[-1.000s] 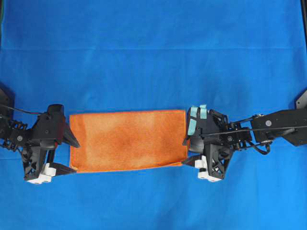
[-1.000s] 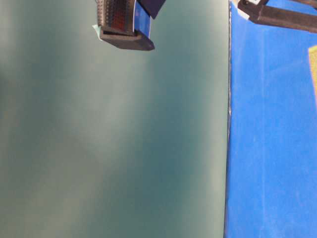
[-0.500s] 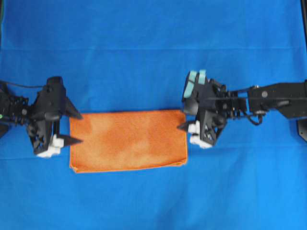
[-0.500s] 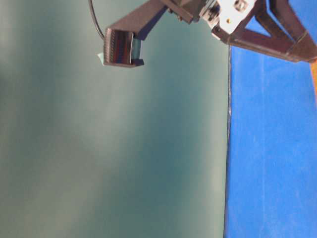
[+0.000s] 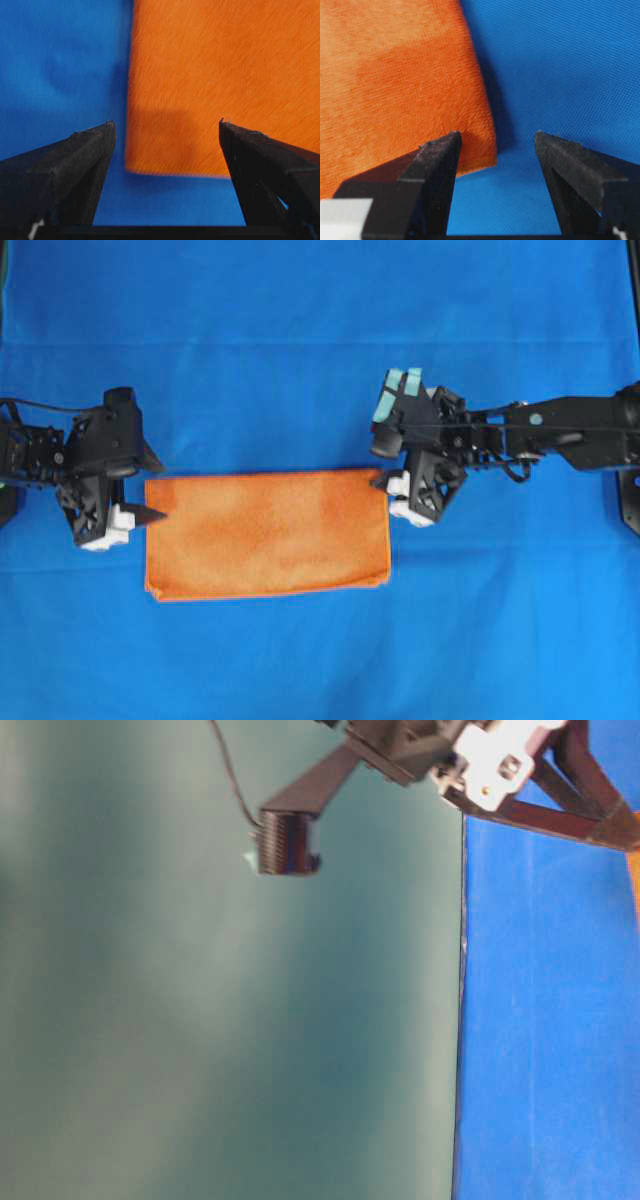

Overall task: Fold the orange towel.
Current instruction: 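Grasp the folded towel's left and right ends and lift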

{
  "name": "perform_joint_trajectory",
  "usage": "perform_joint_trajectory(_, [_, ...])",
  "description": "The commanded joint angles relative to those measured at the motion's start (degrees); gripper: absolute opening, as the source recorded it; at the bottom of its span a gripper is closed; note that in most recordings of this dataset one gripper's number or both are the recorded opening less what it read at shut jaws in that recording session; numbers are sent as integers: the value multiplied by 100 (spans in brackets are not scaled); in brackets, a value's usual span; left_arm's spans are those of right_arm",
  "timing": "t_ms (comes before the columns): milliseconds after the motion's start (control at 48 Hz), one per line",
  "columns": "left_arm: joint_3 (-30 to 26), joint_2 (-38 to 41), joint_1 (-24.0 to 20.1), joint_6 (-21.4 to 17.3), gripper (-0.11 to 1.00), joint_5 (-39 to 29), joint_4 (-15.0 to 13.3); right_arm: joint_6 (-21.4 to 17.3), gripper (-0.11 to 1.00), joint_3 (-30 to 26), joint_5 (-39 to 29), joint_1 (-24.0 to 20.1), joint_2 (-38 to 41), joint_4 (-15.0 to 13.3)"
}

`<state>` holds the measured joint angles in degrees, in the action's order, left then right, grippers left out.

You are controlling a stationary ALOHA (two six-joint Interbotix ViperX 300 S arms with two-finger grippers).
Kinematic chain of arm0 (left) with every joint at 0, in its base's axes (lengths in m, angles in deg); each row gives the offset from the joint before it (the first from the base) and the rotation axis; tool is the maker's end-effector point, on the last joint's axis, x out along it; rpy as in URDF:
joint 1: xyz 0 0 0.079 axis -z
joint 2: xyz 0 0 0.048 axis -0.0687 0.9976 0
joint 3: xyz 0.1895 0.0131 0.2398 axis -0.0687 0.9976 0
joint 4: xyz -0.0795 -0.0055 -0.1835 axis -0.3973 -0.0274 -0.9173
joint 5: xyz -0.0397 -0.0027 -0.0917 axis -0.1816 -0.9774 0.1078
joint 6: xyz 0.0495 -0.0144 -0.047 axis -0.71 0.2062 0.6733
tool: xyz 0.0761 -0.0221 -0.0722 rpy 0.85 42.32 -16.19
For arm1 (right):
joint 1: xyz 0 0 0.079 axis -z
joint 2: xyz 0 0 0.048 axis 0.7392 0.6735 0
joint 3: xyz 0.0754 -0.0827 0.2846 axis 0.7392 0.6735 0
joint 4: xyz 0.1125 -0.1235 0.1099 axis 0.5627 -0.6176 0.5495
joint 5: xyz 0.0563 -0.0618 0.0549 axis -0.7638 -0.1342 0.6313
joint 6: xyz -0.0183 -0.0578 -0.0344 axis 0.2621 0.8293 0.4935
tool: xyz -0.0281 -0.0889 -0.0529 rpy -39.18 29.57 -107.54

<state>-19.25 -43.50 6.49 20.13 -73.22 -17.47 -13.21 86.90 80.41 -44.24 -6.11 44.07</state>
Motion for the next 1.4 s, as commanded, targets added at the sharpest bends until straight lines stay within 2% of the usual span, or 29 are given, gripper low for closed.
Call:
perform_joint_trajectory(0, [18,79,-70,-9,77,53,18,9,63,-141,70,-9,53,-18])
perform_joint_trajectory(313, [44,167,-290,-9,70,202,18,0,62,-149,44,-9,220,-9])
perform_joint_trajectory(396, [53,158,-325,-9,62,176,9,9,60,-158,44,-18,220,-9])
perform_joint_trajectory(438, [62,167,-334,-9,53,141,18,18,58,-158,44,-26,229,-18])
perform_joint_trajectory(500, [62,167,-334,-9,41,88,9,35,48,-149,44,-70,220,-18])
perform_joint_trajectory(646, [44,167,-334,-9,14,-158,18,35,7,-132,26,-202,220,-18])
perform_joint_trajectory(709, [44,167,-334,-18,3,-202,9,9,3,-132,26,-220,202,-9])
perform_joint_trajectory(1063, [-88,18,-492,-9,2,-325,18,-18,3,-141,-62,-220,-79,-9])
perform_joint_trajectory(1376, [-756,-1134,-536,53,2,-1793,9,0,3,-158,-756,-220,-1125,-18])
